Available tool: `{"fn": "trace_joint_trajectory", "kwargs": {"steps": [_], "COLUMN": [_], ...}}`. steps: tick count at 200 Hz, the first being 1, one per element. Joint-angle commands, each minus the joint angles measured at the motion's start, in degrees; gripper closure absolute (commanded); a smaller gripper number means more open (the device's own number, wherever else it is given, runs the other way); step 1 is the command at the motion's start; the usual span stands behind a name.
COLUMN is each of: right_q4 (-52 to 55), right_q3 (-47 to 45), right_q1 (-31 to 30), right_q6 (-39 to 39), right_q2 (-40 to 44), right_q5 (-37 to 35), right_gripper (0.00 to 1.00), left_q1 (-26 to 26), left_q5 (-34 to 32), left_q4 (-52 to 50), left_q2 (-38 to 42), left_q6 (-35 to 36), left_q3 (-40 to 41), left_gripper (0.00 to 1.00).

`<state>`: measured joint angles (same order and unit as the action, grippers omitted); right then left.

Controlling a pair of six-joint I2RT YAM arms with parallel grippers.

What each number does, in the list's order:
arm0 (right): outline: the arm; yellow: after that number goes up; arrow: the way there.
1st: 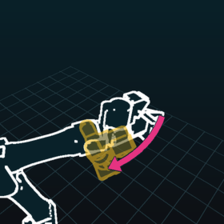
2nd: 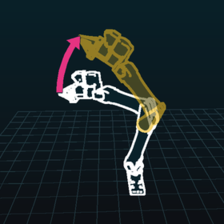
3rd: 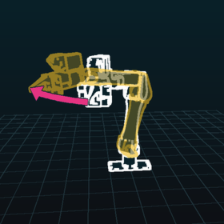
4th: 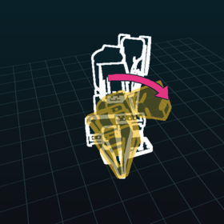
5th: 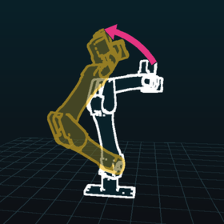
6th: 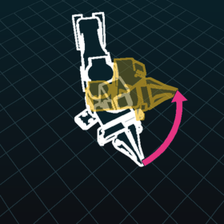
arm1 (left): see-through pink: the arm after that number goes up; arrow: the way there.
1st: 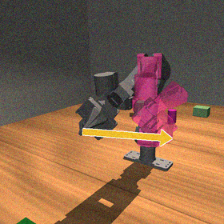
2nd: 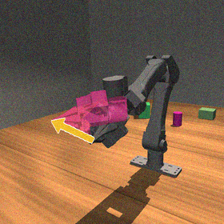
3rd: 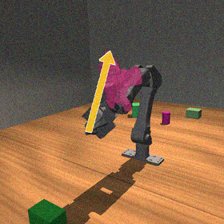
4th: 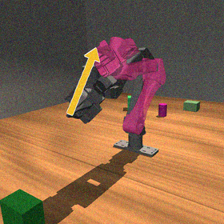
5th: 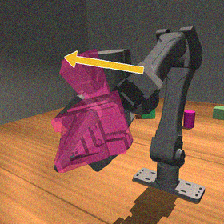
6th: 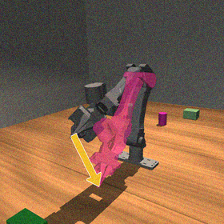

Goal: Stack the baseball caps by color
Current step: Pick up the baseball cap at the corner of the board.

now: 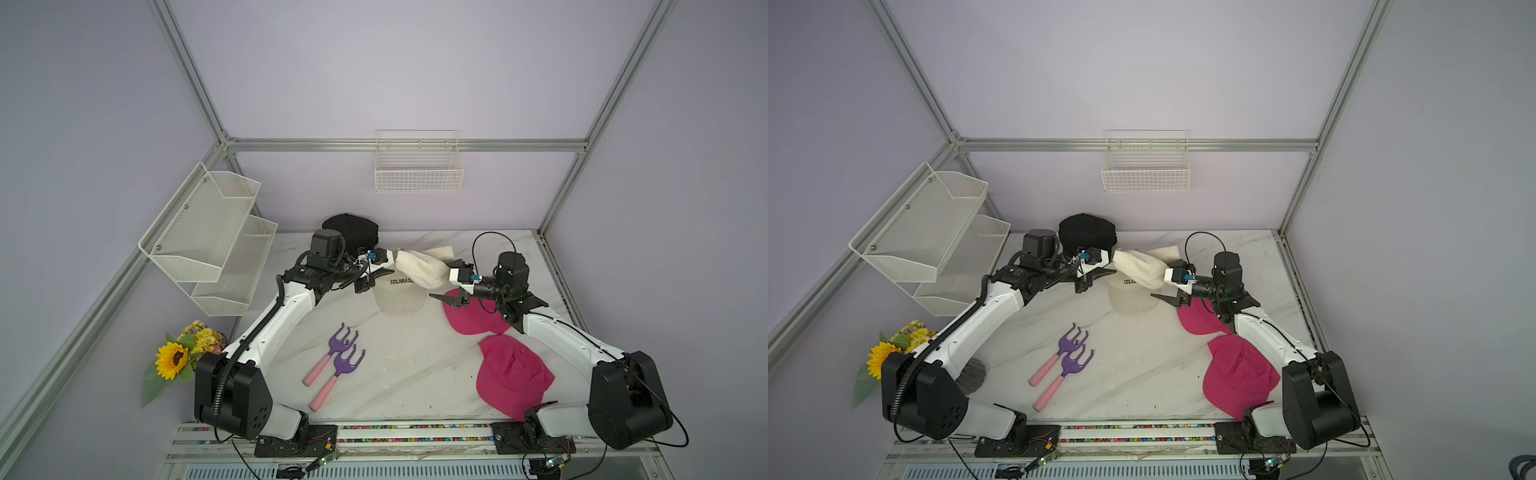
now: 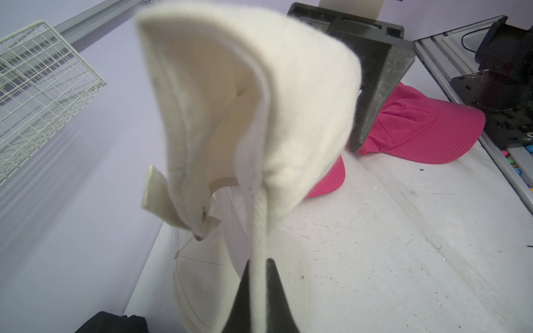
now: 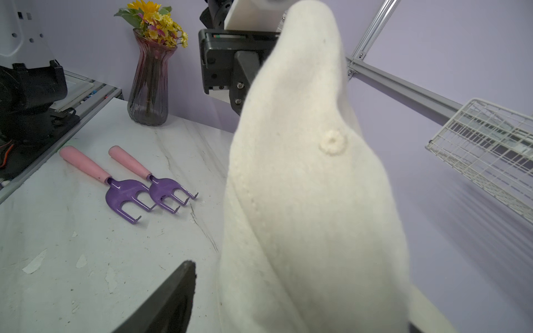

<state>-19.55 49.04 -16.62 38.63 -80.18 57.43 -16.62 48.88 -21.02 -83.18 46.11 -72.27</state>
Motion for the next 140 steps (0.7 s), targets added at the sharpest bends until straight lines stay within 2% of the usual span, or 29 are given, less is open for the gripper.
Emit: {"fn": "trace_joint_trajectory", "kwargs": {"steps": [1,37,73,110,140], "right_q4": [-0.04,5.42,2.09,-1.36,2.7], "right_q3": [2.35,2.69,-2.1,-4.74,-3.13], "right_q1": [-0.76,-0.8,-0.88,-1.13,-1.1], "right_q6": [0.6,3.65,-0.4,-2.31,0.6], "right_q2": [-3.08,-0.68,5.26,7.21,5.5], "right_q5": [0.57,3.65,2.93,-0.96,-4.62], "right_gripper": [0.25,0.34,0.5,0.5,0.46], "left_q1": [0.19,0.46,0.89,1.58,1.85], "left_q5": [3.96,-3.61,-6.35,-2.66,-2.2], "left_q4": [0.09,2.7,7.26,8.0,7.65], "left_q2": [0.51,-1.44,-2.69,-2.58,-2.17], "left_q6": [0.64,-0.79,-4.2,-5.47,-5.17], "left_q3": [-1.9,-2.27,-1.75,-1.52,-1.11], "left_gripper": [1.0,1.0,1.0,1.0,1.0]}}
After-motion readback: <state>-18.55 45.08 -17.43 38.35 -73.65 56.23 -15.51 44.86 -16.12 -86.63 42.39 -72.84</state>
